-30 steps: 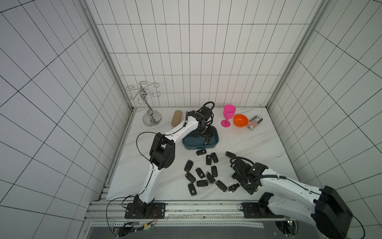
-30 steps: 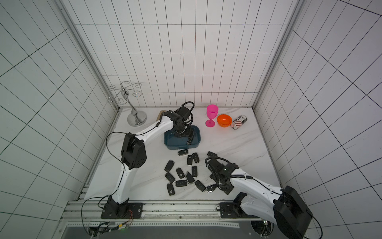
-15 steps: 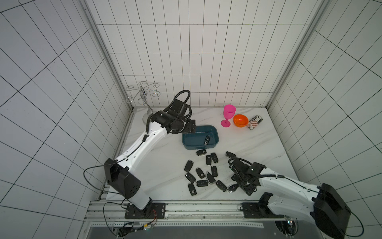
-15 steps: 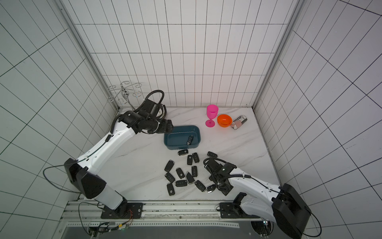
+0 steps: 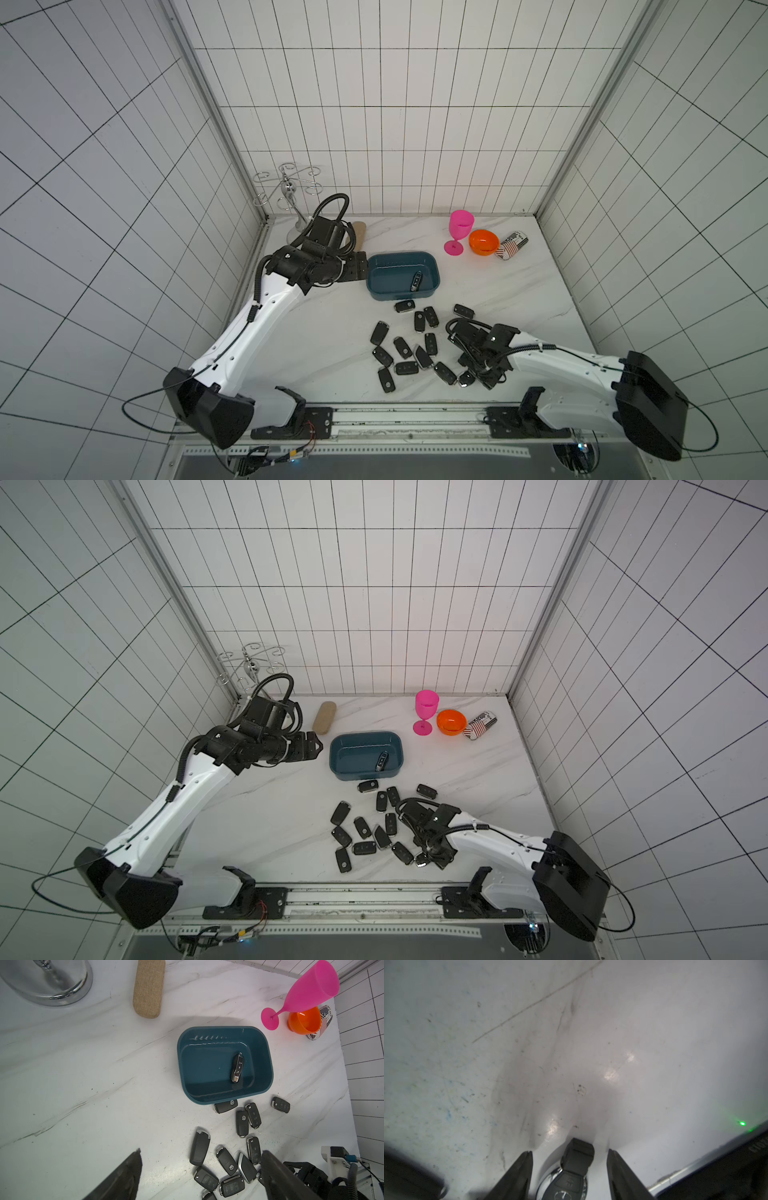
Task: Place the car key into the storage box
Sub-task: Pick up the car key from the center of the board.
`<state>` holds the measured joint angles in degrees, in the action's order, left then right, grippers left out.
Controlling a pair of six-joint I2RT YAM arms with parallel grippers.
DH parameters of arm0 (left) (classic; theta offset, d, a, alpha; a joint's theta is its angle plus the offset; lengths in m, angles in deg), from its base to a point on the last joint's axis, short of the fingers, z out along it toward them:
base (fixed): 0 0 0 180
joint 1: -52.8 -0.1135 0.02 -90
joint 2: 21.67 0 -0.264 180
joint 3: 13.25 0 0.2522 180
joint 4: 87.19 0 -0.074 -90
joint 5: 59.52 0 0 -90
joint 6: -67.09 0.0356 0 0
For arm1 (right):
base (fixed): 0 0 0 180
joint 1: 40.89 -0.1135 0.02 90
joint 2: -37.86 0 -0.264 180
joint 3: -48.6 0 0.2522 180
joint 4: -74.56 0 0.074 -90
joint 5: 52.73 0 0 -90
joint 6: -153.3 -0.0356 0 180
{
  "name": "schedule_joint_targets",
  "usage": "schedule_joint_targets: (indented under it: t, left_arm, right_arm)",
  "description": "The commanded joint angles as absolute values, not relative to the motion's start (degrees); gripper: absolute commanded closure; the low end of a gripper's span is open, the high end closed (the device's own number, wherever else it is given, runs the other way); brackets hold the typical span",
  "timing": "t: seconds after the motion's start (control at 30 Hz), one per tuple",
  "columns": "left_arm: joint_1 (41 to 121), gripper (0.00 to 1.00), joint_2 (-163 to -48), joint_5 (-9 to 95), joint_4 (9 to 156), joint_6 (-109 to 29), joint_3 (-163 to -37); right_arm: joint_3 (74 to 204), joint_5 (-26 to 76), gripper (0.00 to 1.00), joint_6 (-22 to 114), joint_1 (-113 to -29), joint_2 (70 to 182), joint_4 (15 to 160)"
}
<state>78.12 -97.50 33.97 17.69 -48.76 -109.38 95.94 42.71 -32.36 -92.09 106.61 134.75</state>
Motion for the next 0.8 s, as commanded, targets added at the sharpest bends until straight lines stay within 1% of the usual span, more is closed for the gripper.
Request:
schedule_joint_targets:
  t: [0.0,0.1,0.37,0.5,0.53,0.67,0.77]
  left_arm:
    - [77.85,0.13,-95.59,33.51,18.00,-47.71,-108.92]
    - [77.85,0.13,-95.29,33.51,17.45,-47.44,-108.84]
    - [77.27,0.13,-94.27,33.62,17.45,-47.26,-108.22]
    - [76.99,0.13,-94.62,33.94,17.82,-46.96,-108.12]
    - [76.94,0.13,-94.81,34.12,17.88,-46.84,-108.13]
    - [76.84,0.13,-95.20,34.37,17.99,-46.47,-108.31]
    - [76.84,0.13,-95.32,34.53,18.19,-46.40,-108.09]
  right_arm:
    - [94.49,43.56,0.44,-38.19,-93.09,105.54,134.94]
    - [94.70,43.69,0.48,-39.73,-94.01,106.13,135.79]
    - [94.98,42.49,0.49,-41.73,-94.55,108.43,137.60]
    - [93.86,42.20,0.54,-42.43,-94.60,108.62,136.20]
    - [93.46,42.07,0.56,-42.75,-94.59,108.62,135.77]
    - [93.33,41.96,0.74,-42.53,-94.57,108.76,135.15]
    - [93.21,41.78,0.80,-42.52,-94.58,108.92,135.42]
